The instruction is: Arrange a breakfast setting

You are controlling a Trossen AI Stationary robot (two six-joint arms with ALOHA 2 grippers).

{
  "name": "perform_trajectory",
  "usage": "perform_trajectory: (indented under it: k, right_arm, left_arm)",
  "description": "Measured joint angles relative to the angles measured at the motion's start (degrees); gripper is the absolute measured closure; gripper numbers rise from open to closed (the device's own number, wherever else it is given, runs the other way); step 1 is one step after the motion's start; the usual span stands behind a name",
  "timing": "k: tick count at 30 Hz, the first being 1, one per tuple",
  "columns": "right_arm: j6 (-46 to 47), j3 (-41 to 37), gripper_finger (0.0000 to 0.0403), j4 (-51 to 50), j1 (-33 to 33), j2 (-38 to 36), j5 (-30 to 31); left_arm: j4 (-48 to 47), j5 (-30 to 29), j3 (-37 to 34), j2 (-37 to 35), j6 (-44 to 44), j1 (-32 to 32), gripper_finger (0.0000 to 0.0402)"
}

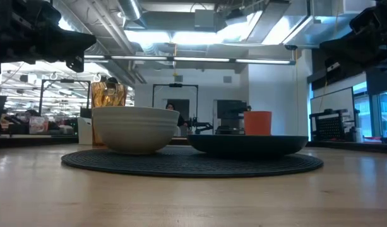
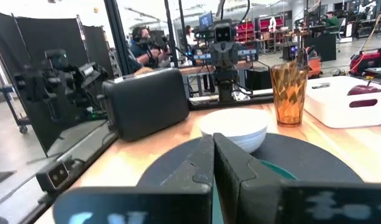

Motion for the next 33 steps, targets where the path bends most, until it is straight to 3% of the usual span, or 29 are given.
perform_trajectory:
  k: [5,8,11,17,21,28,33]
  right_arm:
    - [4.18,0.01,0.0403,3.48,0.04,-0.02,0.73]
    - [6.26,0.00,0.0403,2.46,0.04,-0.02,8.58]
    - [15.06,0.00,0.0403,-1.32,0.04,-0.02,17.96]
    - [30.30,0.02,0.0403,-0.48,-0.01,2.75,26.52]
    - [31.28,0.02,0.0403,3.49,-0.01,3.02,31.46]
    - [30.50,0.11,0.0403,20.96,-0.01,2.99,45.87]
    - [27.94,4.69,0.0403,22.29,-0.01,3.06,42.67]
  left_arm:
    - [0.01,0.00,0.02,0.00,0.00,0.01,0.0401]
    - [0.01,-0.01,0.01,0.00,0.02,-0.01,0.0401]
    - [0.01,0.00,0.01,0.00,0.00,0.00,0.0401]
    - [0.03,-0.04,0.00,0.00,0.00,-0.01,0.0401]
    - [0.03,-0.06,0.02,0.00,0.01,-0.01,0.0401]
    - [5.54,-1.26,0.02,0.01,-3.60,-0.01,0.0401]
    - [12.88,-2.89,0.03,0.02,-15.64,-0.01,0.0401]
